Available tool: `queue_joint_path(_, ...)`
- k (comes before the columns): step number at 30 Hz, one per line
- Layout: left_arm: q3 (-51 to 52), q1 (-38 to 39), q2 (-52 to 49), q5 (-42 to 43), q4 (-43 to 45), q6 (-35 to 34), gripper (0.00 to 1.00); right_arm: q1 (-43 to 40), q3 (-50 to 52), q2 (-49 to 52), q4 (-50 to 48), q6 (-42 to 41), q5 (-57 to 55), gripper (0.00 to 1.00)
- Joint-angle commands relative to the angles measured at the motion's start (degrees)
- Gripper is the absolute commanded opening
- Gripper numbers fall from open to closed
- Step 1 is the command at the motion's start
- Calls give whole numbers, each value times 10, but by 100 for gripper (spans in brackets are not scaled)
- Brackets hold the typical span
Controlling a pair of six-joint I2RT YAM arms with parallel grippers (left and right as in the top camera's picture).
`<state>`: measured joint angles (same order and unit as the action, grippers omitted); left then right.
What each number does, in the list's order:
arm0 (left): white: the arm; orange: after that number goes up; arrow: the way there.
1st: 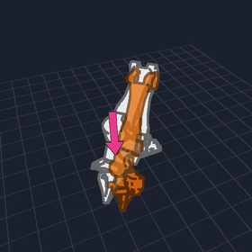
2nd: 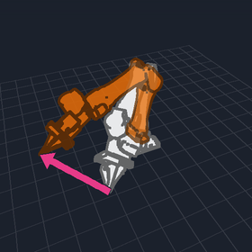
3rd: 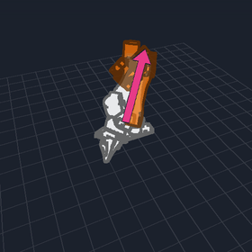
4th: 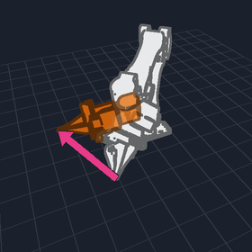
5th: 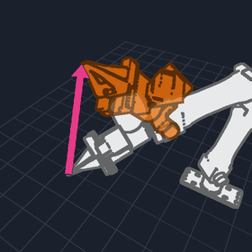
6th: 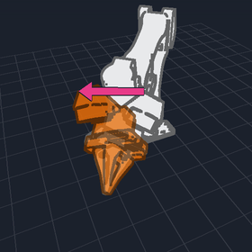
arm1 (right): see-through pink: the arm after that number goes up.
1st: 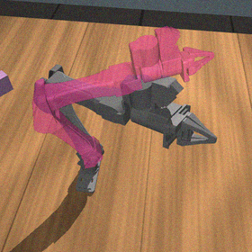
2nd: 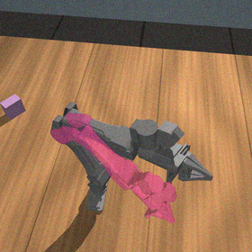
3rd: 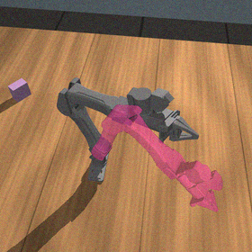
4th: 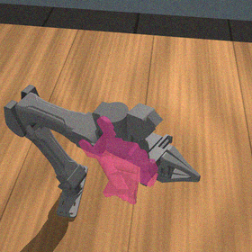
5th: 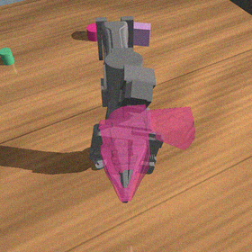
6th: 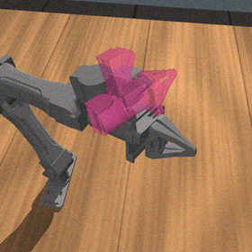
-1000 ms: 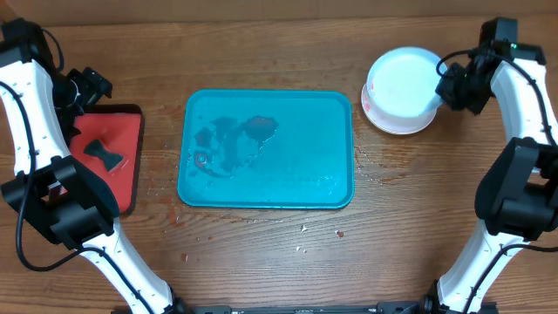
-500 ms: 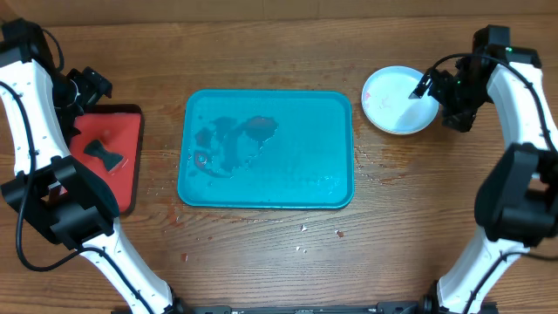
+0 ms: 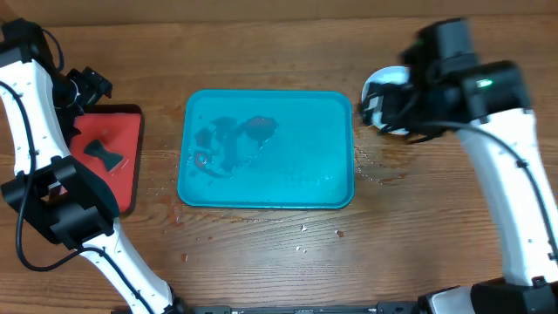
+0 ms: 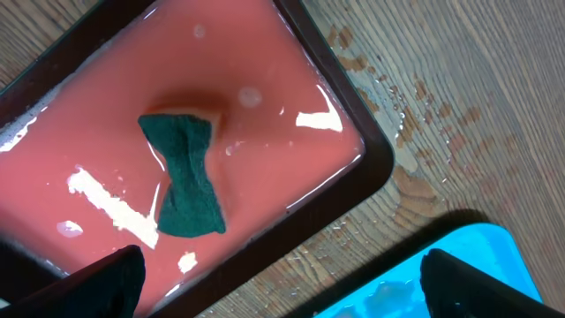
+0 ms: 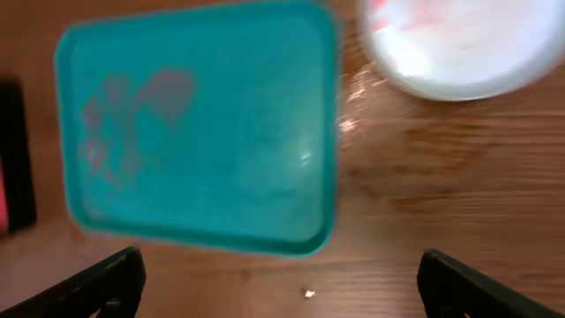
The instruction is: Clean dirty plates on tray and stack at the side
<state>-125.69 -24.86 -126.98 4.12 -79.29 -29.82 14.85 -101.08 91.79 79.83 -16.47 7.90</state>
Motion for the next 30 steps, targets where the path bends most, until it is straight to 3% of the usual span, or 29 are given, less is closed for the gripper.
queue_joint_path(1, -1, 1, 3, 4, 0, 5, 100, 80, -2, 2, 0, 2, -10, 100)
queue_joint_path(9, -1, 1, 3, 3, 0, 5, 100, 156, -2, 2, 4, 13, -21, 100)
queue_joint_path(30, -1, 1, 3, 3, 0, 5, 100, 128, -1, -68, -6, 17, -65, 100)
